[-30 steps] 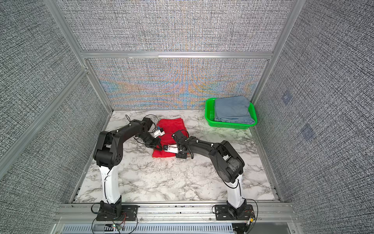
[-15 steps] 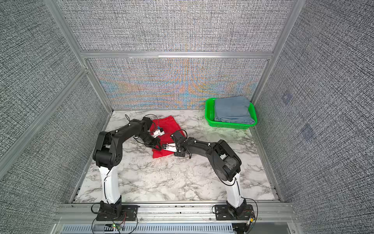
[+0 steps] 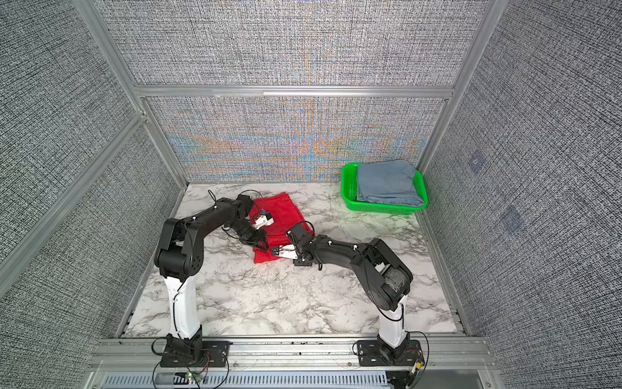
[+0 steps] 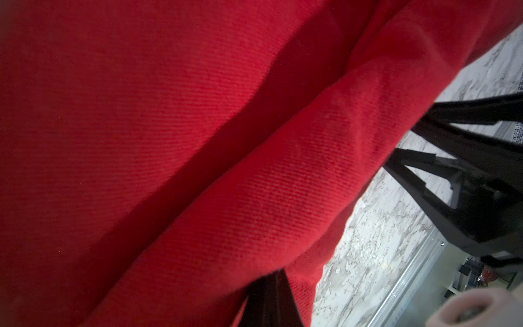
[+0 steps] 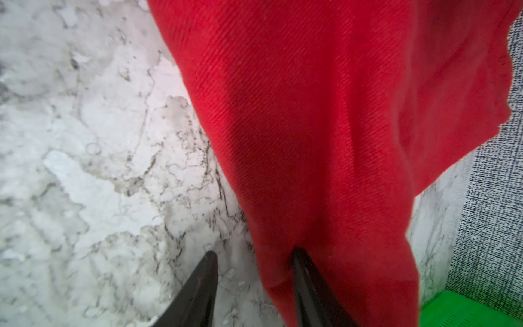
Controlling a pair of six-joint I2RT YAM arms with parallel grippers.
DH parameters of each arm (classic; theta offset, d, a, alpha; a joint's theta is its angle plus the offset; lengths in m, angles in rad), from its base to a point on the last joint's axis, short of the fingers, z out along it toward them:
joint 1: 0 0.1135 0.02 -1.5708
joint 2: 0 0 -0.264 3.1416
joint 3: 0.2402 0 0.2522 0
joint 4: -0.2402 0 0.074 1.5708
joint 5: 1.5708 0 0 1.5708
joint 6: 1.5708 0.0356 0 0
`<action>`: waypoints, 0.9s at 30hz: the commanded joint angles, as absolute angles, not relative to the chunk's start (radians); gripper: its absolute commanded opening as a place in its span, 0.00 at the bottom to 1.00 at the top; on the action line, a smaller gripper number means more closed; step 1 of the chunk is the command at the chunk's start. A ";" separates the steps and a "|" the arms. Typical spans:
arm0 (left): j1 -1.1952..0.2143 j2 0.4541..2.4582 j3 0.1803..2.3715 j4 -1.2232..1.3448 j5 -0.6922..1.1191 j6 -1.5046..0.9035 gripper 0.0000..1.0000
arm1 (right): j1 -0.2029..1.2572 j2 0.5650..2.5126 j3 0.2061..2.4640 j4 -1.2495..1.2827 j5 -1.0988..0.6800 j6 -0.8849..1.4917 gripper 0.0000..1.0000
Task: Roll up the long pants
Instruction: Roll the long pant at the center of the board.
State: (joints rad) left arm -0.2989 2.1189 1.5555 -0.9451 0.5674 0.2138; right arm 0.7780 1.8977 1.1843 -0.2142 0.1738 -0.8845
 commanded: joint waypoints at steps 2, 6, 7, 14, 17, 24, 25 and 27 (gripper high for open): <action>-0.296 2.129 1.554 -0.979 0.495 0.229 0.02 | 0.792 1.902 1.193 -0.184 0.199 -0.900 0.47; -0.298 2.131 1.555 -0.980 0.493 0.230 0.02 | 0.802 1.920 1.224 -0.192 0.192 -0.899 0.47; -0.297 2.131 1.555 -0.982 0.493 0.230 0.02 | 0.805 1.923 1.228 -0.192 0.192 -0.899 0.47; -0.297 2.135 1.560 -0.986 0.496 0.232 0.02 | 0.818 1.941 1.235 -0.171 0.213 -0.914 0.50; -0.297 2.136 1.564 -0.986 0.500 0.232 0.02 | 0.815 1.968 1.241 -0.159 0.218 -0.926 0.51; -0.297 2.136 1.563 -0.991 0.500 0.238 0.02 | 0.796 2.027 1.307 -0.177 0.177 -0.922 0.52; -0.296 2.136 1.562 -0.991 0.500 0.238 0.02 | 0.792 2.035 1.319 -0.186 0.169 -0.919 0.50; -0.296 2.136 1.563 -0.991 0.500 0.238 0.02 | 0.784 2.051 1.349 -0.207 0.146 -0.912 0.42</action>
State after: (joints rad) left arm -0.2985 2.1292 1.5673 -0.9585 0.5686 0.2283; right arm 0.7910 2.0338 1.3239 -0.1848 0.1894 -0.9222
